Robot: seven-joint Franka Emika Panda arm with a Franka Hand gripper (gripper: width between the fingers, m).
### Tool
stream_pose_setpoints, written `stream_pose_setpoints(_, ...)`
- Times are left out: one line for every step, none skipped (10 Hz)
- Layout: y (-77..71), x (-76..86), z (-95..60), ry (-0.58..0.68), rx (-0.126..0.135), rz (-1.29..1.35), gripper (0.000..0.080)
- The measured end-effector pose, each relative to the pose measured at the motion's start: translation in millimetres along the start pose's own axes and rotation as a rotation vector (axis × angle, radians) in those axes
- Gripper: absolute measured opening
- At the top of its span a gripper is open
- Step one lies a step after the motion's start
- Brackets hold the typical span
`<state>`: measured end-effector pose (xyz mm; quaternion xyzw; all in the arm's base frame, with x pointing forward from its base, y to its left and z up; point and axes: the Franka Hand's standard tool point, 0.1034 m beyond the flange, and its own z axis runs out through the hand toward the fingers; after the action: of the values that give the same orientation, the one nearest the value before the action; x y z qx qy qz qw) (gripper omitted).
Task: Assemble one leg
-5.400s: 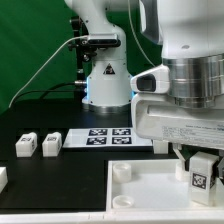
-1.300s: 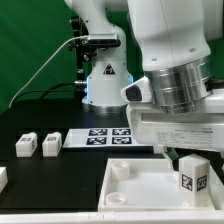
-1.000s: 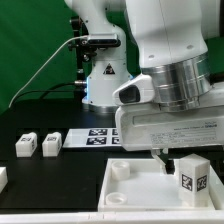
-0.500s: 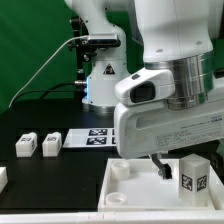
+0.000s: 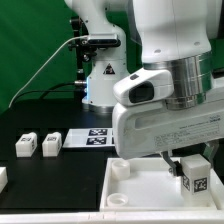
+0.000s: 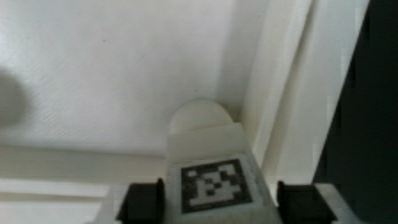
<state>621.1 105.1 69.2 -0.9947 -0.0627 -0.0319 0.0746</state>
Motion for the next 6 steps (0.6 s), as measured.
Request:
stream_pose_setpoints(-0.2, 0.1, 0.4, -0.002, 0.001, 0.003, 0.0303)
stream_pose_setpoints(-1.8, 2.2, -0.2, -0.021, 0.005, 0.028, 0.0303)
stream_pose_setpoints(-4.1, 3.8, -0.3, -0.035, 0.006, 0.051, 0.0303)
stream_pose_setpoints(-5.8, 4.2, -0.2, -0.041, 0.005, 0.095, 0.0303)
stream_pose_setpoints(-7.4, 3.6, 0.5, -0.04, 0.003, 0.187, 0.0303)
stream_pose_setpoints(-10.4, 0.5, 2.6, -0.044, 0.0, 0.291, 0.0303)
